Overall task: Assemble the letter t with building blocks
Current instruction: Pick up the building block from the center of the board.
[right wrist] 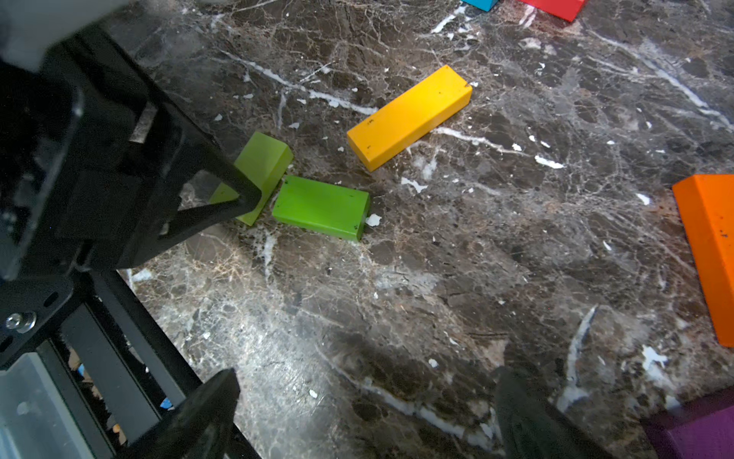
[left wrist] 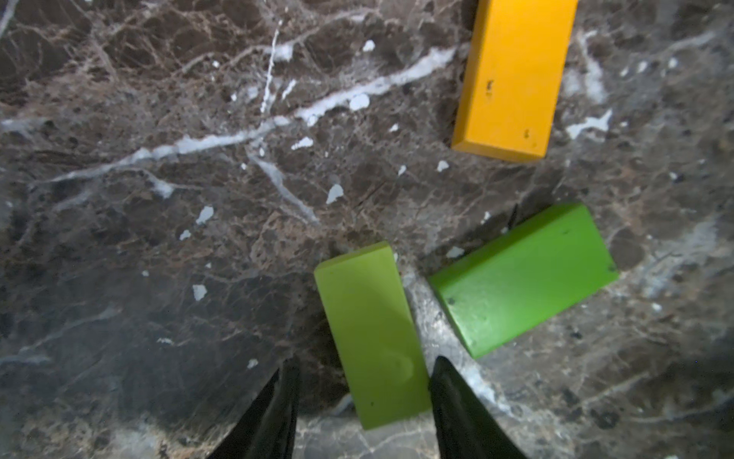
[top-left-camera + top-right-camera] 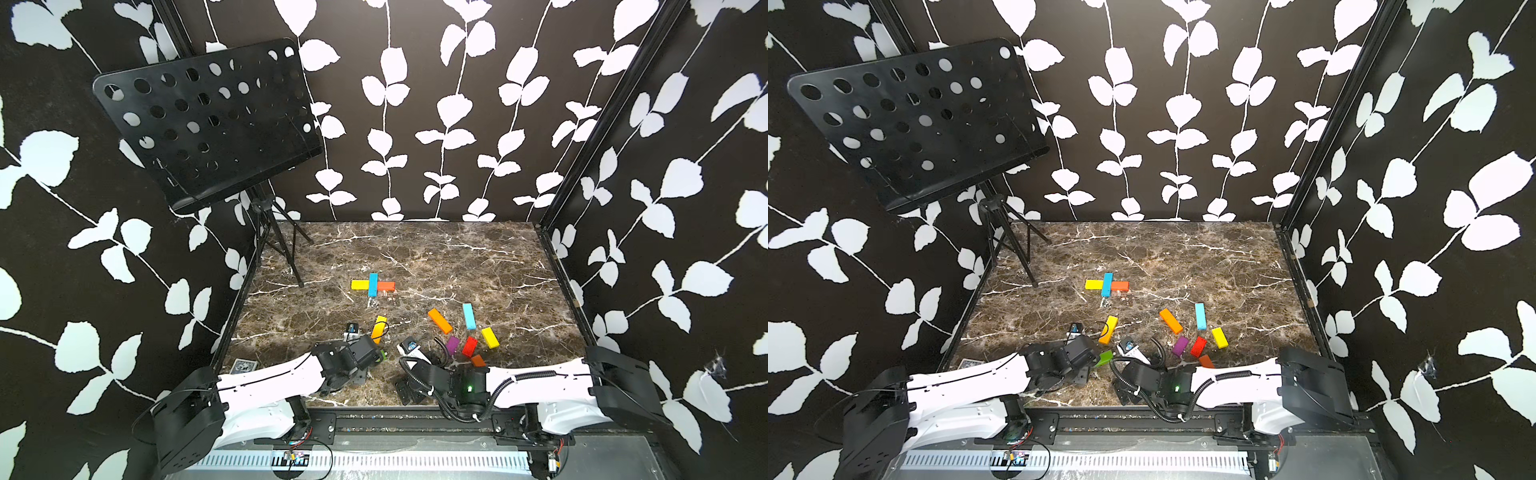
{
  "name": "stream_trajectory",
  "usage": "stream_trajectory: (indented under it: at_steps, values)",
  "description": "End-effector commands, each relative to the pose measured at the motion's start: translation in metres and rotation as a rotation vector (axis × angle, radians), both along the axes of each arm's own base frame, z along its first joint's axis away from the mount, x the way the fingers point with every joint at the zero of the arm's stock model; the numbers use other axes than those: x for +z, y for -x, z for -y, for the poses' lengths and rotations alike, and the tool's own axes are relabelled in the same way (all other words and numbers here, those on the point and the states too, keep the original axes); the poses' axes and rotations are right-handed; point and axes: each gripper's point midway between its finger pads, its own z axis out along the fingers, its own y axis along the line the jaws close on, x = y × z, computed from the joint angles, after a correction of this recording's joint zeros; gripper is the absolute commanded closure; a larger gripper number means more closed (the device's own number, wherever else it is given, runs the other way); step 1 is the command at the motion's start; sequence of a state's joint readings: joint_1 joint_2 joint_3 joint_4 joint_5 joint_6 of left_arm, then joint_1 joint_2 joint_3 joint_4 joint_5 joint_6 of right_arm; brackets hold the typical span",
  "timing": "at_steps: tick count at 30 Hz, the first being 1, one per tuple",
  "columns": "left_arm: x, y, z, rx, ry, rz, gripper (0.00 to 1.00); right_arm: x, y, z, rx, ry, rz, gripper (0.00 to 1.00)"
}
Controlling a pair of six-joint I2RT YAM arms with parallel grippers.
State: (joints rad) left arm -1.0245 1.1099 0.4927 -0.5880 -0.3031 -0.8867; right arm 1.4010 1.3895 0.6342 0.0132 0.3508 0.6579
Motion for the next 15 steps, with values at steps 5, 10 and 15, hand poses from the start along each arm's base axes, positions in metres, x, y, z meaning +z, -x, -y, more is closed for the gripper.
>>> stream_trajectory:
  at_steps: [5,10,15]
  values:
    - [-0.008,-0.004,0.003,0.009,0.009,-0.002,0.48,0.011,0.004,-0.006,0.024,-0.051,0.010,0.01]
    - [-0.012,-0.002,0.002,0.016,-0.001,-0.024,0.55,0.013,0.009,-0.014,0.060,-0.077,-0.011,0.01]
    - [-0.015,0.003,-0.004,0.029,0.016,-0.038,0.64,0.017,0.013,-0.019,0.089,-0.110,-0.014,0.01]
